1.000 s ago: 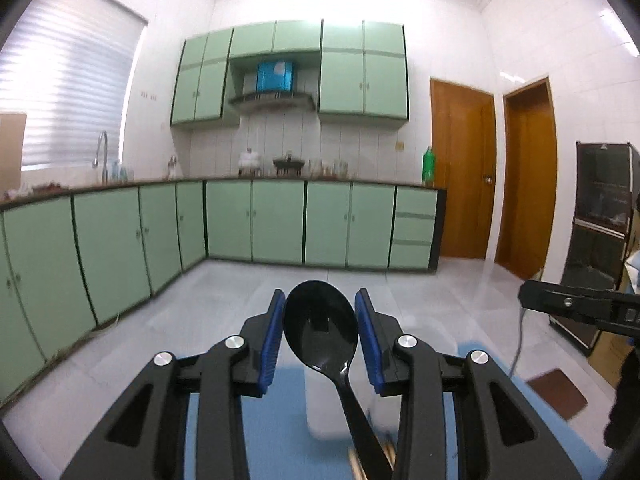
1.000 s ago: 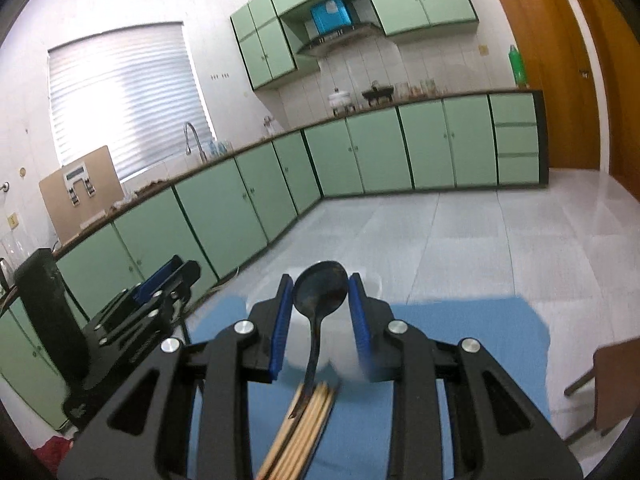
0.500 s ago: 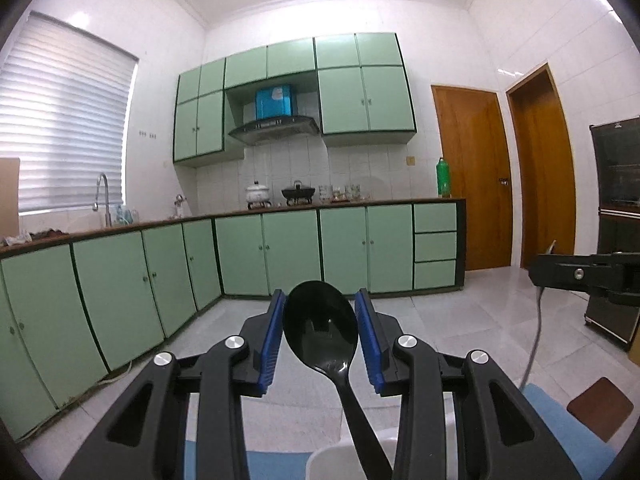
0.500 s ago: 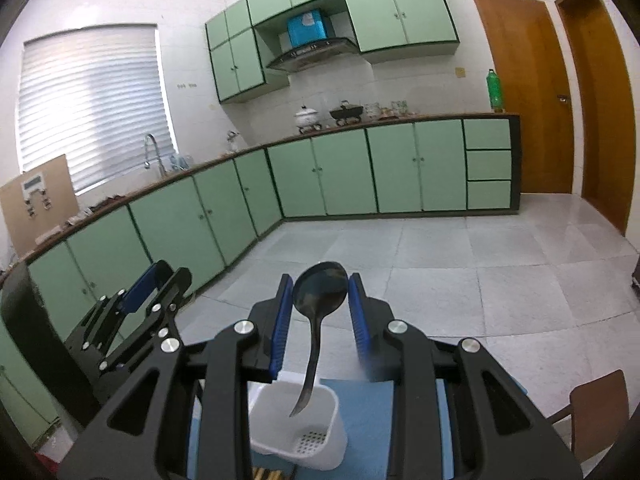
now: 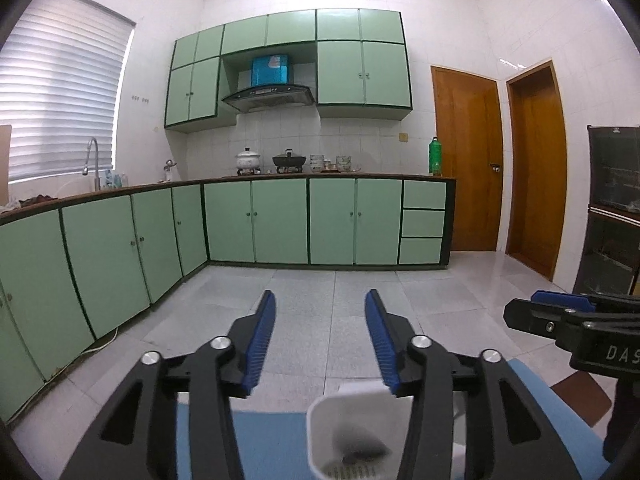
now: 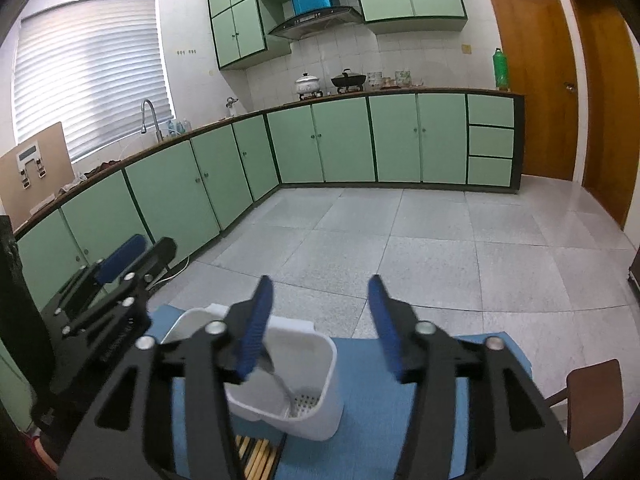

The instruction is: Organize utensils

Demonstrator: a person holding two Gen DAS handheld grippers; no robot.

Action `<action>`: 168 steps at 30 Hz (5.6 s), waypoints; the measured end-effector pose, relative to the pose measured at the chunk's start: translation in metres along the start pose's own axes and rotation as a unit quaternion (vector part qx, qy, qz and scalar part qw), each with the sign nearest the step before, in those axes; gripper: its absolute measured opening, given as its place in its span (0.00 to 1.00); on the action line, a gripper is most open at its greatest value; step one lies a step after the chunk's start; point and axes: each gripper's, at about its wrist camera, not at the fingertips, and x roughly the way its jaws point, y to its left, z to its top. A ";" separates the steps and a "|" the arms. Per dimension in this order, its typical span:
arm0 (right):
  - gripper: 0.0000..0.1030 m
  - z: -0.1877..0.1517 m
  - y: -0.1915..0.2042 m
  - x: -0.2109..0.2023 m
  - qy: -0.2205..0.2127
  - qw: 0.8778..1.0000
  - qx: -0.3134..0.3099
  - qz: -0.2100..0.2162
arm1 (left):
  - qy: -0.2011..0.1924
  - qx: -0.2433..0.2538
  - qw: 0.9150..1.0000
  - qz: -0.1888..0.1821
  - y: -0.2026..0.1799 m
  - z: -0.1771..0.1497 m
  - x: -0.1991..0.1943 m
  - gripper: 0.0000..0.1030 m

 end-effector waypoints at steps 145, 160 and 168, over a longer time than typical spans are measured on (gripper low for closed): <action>0.08 -0.243 0.041 -0.127 0.193 0.981 -0.010 -0.023 | 0.324 -0.026 0.945 -0.020 -0.004 -0.189 -0.188 0.78; 0.08 -0.243 0.040 -0.127 0.194 0.981 -0.001 -0.017 | 0.327 -0.020 0.944 -0.030 -0.013 -0.189 -0.194 0.78; 0.08 -0.242 0.040 -0.128 0.194 0.981 -0.001 -0.017 | 0.328 0.001 0.945 -0.016 -0.016 -0.192 -0.190 0.82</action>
